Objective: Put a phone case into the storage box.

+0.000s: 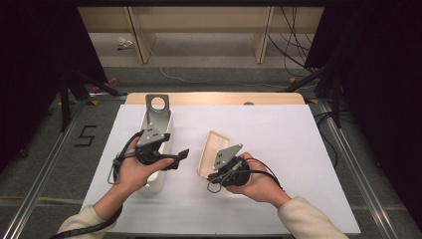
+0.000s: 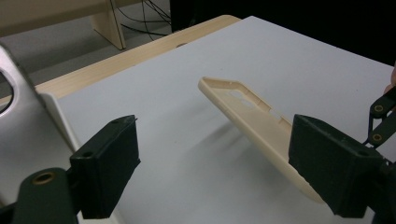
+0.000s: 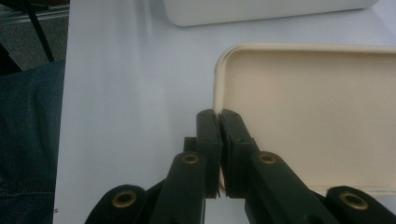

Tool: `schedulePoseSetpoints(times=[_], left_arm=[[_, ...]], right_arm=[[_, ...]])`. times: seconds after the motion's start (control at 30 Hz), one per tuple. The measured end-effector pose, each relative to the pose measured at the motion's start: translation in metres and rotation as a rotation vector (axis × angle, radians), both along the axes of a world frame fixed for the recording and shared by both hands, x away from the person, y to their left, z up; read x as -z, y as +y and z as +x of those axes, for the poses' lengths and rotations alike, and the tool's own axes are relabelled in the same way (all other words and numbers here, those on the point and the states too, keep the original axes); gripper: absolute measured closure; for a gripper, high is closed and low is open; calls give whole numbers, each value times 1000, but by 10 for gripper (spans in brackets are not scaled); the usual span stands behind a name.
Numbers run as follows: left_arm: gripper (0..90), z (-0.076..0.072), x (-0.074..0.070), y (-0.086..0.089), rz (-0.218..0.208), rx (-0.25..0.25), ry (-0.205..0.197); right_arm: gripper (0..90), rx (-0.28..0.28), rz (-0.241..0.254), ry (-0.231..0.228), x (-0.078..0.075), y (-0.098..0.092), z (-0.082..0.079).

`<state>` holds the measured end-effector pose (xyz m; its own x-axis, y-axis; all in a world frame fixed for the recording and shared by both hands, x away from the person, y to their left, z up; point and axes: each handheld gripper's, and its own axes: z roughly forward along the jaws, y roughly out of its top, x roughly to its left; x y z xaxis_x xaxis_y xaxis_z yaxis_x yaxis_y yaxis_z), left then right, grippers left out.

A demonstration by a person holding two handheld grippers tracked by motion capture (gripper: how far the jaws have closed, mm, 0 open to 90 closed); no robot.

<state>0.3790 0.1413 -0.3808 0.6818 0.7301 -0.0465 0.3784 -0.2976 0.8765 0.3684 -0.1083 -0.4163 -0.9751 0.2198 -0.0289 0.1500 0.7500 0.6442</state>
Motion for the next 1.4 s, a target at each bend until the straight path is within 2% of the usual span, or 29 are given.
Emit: schedulePoseSetpoints(times=[0.2,0.27,0.33,0.37,0.43,0.5,0.67,0.87,1.03,1.4], left_arm=[[184,22,1,-22,35,14,46],[193,25,2,-26,39,14,53],[209,32,4,-33,58,17,78],[221,32,4,-33,58,17,78],[244,40,7,-41,51,13,108],[263,44,7,-45,47,15,118],[313,52,8,-54,55,13,157],[361,61,11,-60,70,-4,190],[438,66,15,-62,71,-14,228],[551,71,23,-63,54,-29,309]], right_arm=[[876,-1,2,-5,-1,0,0],[877,0,5,-4,-2,0,-1],[877,2,6,-5,-2,0,-1],[877,2,6,-5,-2,0,-1],[877,0,10,-10,-3,1,-1],[877,0,12,-12,-4,1,-1],[876,-5,13,-15,-4,2,-2],[876,-8,16,-20,-5,3,-3],[876,-9,11,-29,-6,4,-4],[876,-11,12,-42,-8,5,-4]])
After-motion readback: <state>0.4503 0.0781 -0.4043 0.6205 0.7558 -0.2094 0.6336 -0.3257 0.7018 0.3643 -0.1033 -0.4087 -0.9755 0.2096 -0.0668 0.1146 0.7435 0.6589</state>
